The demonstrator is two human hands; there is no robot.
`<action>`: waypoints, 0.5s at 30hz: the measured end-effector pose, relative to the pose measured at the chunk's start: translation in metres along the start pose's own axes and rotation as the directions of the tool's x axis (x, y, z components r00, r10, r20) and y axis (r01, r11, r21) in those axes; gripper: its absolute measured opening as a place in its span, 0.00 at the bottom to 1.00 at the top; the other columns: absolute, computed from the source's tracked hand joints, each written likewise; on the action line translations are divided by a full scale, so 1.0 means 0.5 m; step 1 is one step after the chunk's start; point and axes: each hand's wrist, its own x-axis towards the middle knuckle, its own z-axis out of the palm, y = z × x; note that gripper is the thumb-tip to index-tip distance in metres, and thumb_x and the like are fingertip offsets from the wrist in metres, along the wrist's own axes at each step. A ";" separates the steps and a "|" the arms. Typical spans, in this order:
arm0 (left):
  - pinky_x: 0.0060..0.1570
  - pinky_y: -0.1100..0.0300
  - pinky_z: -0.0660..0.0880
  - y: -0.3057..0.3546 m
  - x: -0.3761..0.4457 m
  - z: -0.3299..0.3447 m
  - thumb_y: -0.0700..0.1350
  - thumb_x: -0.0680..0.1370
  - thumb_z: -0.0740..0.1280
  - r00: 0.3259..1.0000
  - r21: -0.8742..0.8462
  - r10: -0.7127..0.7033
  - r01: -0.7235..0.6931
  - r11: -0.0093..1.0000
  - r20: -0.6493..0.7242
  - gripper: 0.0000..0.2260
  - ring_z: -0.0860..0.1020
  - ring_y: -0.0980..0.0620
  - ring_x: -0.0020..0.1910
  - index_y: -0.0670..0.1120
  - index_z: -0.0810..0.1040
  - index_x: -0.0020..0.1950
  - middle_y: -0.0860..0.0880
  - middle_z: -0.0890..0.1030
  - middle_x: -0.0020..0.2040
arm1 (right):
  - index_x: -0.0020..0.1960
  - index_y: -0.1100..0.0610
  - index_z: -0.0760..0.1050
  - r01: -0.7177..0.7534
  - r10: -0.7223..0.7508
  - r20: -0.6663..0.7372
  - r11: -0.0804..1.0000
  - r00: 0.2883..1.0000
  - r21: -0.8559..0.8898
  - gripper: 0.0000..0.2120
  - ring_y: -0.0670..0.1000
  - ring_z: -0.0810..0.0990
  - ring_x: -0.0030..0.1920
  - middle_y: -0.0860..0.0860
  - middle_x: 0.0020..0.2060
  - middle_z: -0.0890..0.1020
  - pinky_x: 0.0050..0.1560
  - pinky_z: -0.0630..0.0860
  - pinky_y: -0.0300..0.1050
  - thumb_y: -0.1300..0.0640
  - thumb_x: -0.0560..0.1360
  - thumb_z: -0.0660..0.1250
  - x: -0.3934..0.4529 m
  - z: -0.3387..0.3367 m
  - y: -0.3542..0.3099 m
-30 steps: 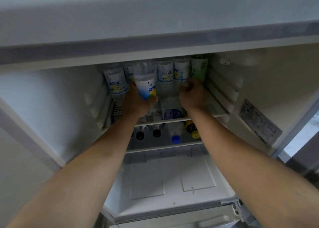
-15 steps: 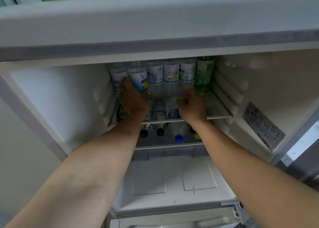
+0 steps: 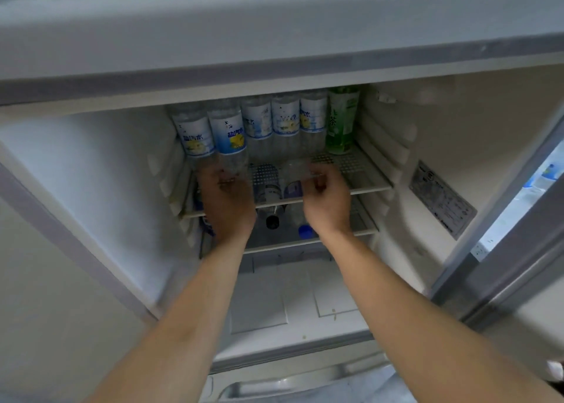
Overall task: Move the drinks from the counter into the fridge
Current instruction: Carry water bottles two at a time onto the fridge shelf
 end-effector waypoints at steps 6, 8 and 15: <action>0.37 0.52 0.80 -0.009 -0.132 -0.092 0.34 0.76 0.67 0.985 -0.200 -0.092 0.120 0.972 0.147 0.18 0.81 0.48 0.40 0.59 0.73 0.53 0.56 0.80 0.42 | 0.51 0.48 0.78 -0.058 0.077 -0.135 0.989 0.988 0.136 0.04 0.47 0.81 0.42 0.45 0.42 0.83 0.46 0.79 0.42 0.55 0.78 0.67 -0.110 -0.060 0.024; 0.33 0.54 0.80 -0.028 -0.167 -0.117 0.39 0.77 0.68 0.962 -0.182 -0.154 0.197 0.963 0.224 0.16 0.80 0.51 0.35 0.63 0.74 0.49 0.54 0.81 0.41 | 0.51 0.44 0.77 -0.139 0.154 -0.100 0.980 0.983 0.144 0.04 0.50 0.82 0.44 0.48 0.44 0.82 0.47 0.80 0.47 0.53 0.79 0.67 -0.157 -0.092 0.049; 0.30 0.63 0.77 -0.121 -0.323 -0.158 0.39 0.80 0.68 0.773 0.015 -0.394 0.446 0.895 0.497 0.07 0.79 0.57 0.31 0.53 0.77 0.48 0.52 0.82 0.38 | 0.54 0.50 0.77 -0.461 0.461 -0.160 0.886 0.873 0.040 0.05 0.56 0.81 0.46 0.52 0.45 0.80 0.51 0.79 0.54 0.53 0.79 0.68 -0.353 -0.241 0.172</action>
